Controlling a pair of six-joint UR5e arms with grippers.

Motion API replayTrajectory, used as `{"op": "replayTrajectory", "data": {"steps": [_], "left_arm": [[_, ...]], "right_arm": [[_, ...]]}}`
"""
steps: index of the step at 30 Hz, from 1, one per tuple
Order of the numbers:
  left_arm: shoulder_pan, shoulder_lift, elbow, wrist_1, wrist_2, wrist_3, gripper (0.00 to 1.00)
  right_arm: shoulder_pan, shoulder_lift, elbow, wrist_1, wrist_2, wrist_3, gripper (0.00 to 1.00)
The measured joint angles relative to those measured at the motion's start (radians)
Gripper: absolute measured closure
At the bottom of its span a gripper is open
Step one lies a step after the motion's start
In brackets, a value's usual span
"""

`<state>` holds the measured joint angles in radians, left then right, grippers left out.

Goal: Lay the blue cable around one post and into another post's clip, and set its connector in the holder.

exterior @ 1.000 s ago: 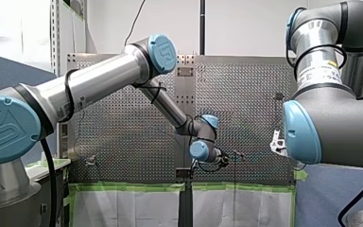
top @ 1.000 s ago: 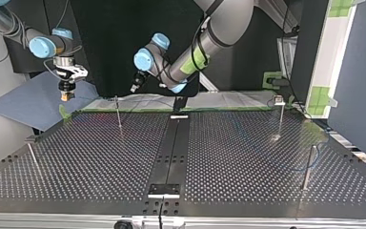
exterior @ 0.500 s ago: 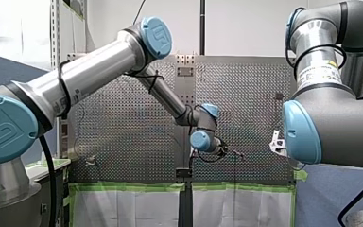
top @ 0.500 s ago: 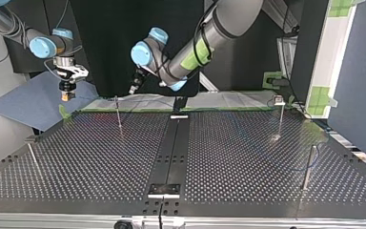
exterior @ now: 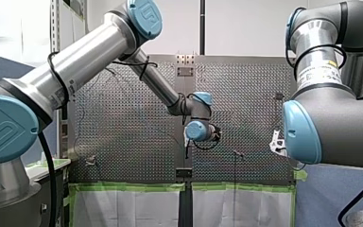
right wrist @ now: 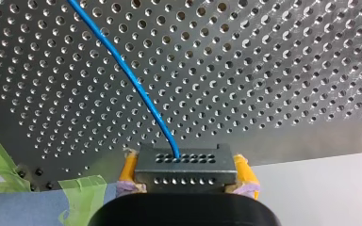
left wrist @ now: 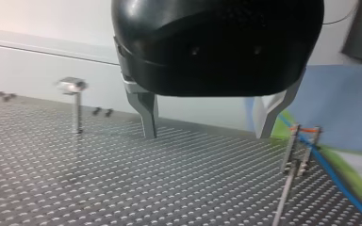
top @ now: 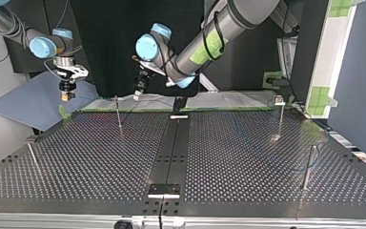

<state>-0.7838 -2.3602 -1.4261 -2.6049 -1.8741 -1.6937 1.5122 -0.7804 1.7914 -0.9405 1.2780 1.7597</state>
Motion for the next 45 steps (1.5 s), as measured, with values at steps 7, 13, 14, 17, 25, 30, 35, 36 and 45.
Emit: {"op": "replayTrajectory", "data": {"steps": [7, 13, 14, 17, 25, 30, 35, 36, 45], "left_arm": [[0.013, 0.053, -0.053, 0.053, -0.012, -0.037, 0.0], [0.021, 0.105, -0.105, 0.106, -0.03, -0.051, 0.0], [0.023, 0.113, -0.113, 0.113, -0.032, -0.053, 0.0], [0.029, 0.139, -0.139, 0.139, -0.037, -0.058, 0.0], [0.052, 0.211, -0.211, 0.21, -0.049, -0.07, 0.0], [0.065, 0.256, -0.256, 0.256, -0.055, -0.077, 0.0], [0.082, 0.296, -0.296, 0.296, -0.057, -0.084, 0.0], [0.087, 0.307, -0.308, 0.307, -0.058, -0.085, 0.0], [0.119, 0.388, -0.393, 0.393, -0.08, -0.067, 0.0]], "right_arm": [[0.0, 0.0, 0.0, 0.0, -0.005, 0.001, 1.0], [0.0, 0.0, 0.0, 0.001, -0.01, 0.002, 1.0], [0.001, 0.0, 0.0, 0.002, -0.01, 0.002, 1.0], [0.002, 0.0, 0.0, 0.002, -0.011, 0.002, 1.0], [0.005, 0.0, 0.0, 0.003, -0.011, 0.002, 1.0], [0.007, 0.0, 0.0, 0.004, -0.011, 0.002, 1.0], [0.009, 0.0, 0.0, 0.004, -0.011, 0.002, 1.0], [0.01, 0.0, 0.0, 0.004, -0.011, 0.002, 1.0], [0.01, 0.0, 0.0, 0.005, -0.011, 0.002, 1.0]]}}
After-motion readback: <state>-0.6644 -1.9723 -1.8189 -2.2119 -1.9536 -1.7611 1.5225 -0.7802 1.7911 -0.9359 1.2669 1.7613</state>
